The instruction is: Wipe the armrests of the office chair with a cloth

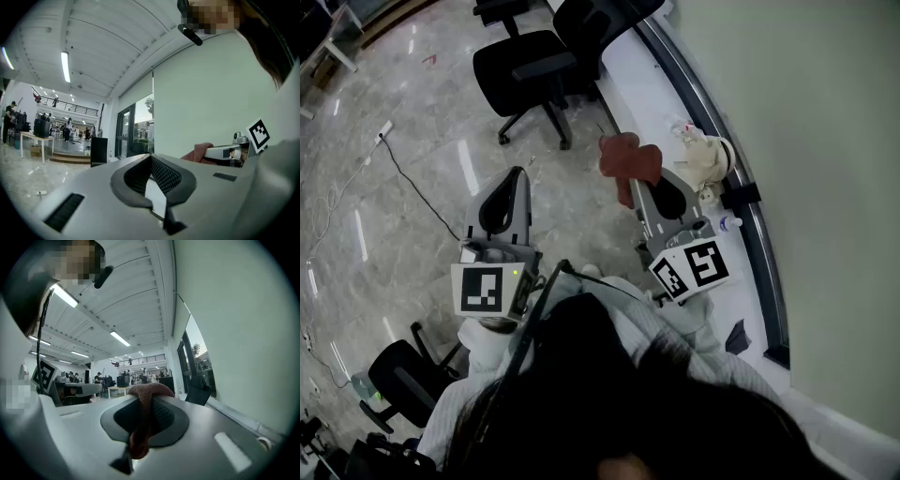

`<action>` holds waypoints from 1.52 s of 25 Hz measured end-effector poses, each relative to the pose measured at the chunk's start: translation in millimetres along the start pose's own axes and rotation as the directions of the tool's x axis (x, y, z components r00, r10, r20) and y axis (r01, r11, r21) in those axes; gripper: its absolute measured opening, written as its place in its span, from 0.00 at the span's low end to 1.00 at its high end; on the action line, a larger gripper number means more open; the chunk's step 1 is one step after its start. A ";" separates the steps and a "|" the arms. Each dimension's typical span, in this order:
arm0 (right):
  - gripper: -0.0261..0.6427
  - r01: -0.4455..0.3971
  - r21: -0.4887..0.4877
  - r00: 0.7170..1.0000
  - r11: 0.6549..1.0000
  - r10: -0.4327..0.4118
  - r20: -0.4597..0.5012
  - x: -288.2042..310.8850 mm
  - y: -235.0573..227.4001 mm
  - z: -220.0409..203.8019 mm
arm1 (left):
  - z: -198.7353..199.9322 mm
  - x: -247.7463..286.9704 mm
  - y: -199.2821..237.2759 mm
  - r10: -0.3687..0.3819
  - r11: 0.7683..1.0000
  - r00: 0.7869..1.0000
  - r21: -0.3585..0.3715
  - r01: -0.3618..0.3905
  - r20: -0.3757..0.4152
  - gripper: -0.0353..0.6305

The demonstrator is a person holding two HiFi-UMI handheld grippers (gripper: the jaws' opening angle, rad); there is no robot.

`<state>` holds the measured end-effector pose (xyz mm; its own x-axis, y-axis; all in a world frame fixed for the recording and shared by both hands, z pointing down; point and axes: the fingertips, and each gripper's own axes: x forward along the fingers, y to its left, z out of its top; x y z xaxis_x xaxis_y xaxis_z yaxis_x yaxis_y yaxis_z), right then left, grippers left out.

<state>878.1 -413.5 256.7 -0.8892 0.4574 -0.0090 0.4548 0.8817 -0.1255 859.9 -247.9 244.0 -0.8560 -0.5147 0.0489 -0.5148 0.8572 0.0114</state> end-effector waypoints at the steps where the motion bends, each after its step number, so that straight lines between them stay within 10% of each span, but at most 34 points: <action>1: 0.07 0.002 -0.008 1.000 1.000 -0.002 -0.001 0.3 -1.1 -0.4 | 0.1 1.8 -0.5 -0.001 1.000 1.000 0.000 0.001 0.003 0.06; 24: 0.08 -0.081 -0.021 0.996 0.996 0.080 -0.034 33.7 6.2 -23.3 | -20.3 -15.4 40.2 0.155 0.988 0.988 -0.022 -0.156 -0.005 0.06; 38: 0.08 -0.055 -0.027 0.998 0.998 0.054 -0.036 333.8 37.4 -40.2 | -3.5 95.7 336.9 0.187 0.982 0.982 0.038 -0.187 0.005 0.06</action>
<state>600.2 -223.2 288.8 -0.8612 0.5079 0.0203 0.5038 0.8582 -0.0985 604.7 -8.3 256.0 -0.9373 -0.3456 0.0452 -0.3473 0.9371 -0.0359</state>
